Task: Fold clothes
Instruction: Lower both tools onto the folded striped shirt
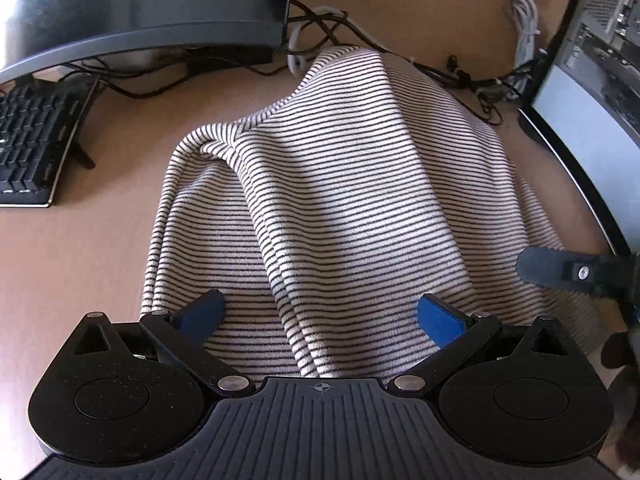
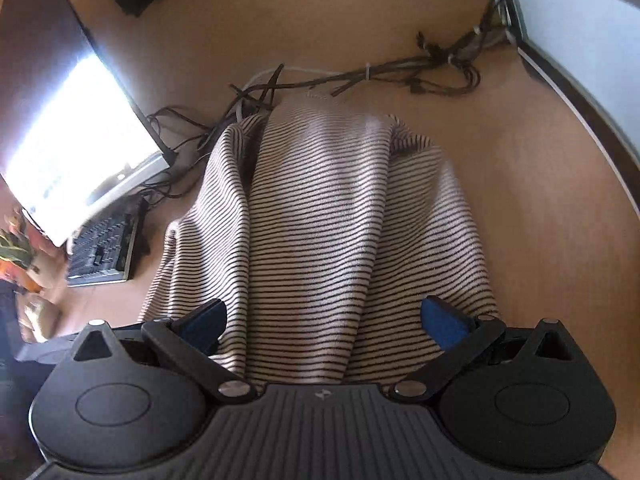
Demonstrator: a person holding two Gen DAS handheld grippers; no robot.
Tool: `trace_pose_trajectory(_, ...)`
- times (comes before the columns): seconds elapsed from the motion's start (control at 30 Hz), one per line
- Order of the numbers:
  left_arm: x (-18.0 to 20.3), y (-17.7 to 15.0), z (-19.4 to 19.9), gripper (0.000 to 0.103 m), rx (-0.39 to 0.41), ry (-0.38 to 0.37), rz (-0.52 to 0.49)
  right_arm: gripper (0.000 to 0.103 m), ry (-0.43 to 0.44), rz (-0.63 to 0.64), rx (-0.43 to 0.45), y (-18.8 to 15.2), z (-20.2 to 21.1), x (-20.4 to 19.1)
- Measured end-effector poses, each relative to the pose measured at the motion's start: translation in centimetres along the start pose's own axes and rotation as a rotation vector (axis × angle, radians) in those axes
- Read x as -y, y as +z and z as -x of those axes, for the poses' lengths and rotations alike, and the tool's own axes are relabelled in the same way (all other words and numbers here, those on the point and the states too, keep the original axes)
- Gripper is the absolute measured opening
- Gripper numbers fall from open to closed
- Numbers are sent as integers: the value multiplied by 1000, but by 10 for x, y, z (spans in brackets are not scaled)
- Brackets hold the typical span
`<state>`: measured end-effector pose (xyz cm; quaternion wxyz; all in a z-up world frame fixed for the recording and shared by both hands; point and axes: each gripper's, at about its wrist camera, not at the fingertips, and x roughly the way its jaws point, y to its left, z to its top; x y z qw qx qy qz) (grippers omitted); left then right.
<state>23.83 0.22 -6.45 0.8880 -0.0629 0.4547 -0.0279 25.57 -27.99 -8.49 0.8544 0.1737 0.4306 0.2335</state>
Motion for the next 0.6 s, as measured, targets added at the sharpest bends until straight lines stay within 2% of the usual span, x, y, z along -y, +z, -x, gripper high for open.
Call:
trace_pose_trajectory(0.1, -7, -14, 15, 103, -39, -57, -29, 103, 49, -11, -62, -1, 5, 3)
trace_pose_trajectory(0.27, -23, -38, 44, 103, -130, -198, -71, 103, 36, 5, -128, -26, 24, -12)
trace_pose_trajectory(0.33, -30, -48, 56, 103, -166, -255, -88, 103, 11, 30, -135, -42, 32, -21)
trace_pose_trajectory(0.4, -42, -48, 61, 103, -176, -317, -44, 103, -22, 48, -141, -56, 38, -32)
trace_pose_trajectory(0.47, -52, -43, 60, 103, -147, -363, 5, 103, -64, 69, -137, -65, 40, -43)
trace_pose_trajectory(0.6, -59, -29, 47, 103, -125, -397, 70, 103, -191, 99, -108, -73, 31, -66)
